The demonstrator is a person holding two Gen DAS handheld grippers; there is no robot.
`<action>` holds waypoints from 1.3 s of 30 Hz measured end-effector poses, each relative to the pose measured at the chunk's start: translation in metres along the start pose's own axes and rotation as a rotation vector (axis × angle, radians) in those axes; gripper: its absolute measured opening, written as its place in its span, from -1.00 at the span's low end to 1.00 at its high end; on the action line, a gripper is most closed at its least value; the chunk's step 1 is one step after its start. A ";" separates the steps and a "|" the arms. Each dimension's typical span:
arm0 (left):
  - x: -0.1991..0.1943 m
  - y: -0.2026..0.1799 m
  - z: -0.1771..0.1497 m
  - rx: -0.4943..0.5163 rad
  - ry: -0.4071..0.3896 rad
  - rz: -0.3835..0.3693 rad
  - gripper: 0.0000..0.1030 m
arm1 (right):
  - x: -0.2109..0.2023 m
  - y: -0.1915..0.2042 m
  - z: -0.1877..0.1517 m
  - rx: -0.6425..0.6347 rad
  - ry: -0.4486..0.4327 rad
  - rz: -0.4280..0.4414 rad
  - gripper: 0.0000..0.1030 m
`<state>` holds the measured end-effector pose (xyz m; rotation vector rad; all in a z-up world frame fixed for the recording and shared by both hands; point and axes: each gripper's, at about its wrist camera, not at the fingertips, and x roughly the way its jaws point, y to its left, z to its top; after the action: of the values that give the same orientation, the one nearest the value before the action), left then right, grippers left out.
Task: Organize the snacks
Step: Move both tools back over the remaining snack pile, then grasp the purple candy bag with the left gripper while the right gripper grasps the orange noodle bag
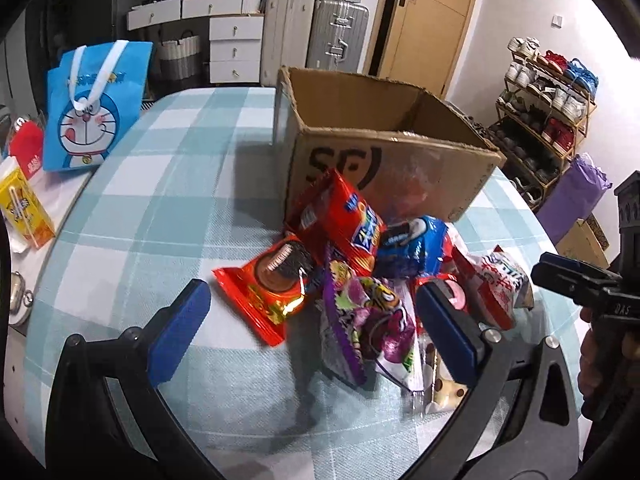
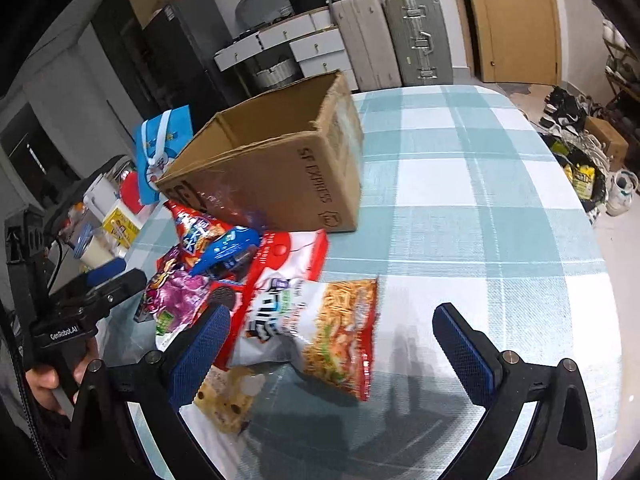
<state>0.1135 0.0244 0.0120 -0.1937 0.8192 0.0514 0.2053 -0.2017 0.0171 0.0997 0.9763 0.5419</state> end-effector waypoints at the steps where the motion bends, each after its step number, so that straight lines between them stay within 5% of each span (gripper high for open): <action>1: 0.001 0.000 0.000 0.002 -0.001 0.001 0.98 | 0.000 -0.003 -0.001 0.011 -0.002 0.003 1.00; 11: 0.002 -0.007 0.000 0.046 -0.006 -0.084 0.95 | 0.007 -0.009 -0.007 0.046 0.002 -0.024 1.00; 29: 0.040 -0.026 -0.009 0.062 0.162 -0.156 0.03 | 0.017 -0.004 -0.007 0.041 0.014 -0.002 1.00; 39: 0.037 -0.021 -0.008 0.048 0.135 -0.170 -0.06 | 0.021 -0.005 -0.007 0.062 0.018 0.043 1.00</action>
<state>0.1351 0.0007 -0.0171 -0.2231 0.9348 -0.1427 0.2110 -0.1969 -0.0045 0.1712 1.0108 0.5526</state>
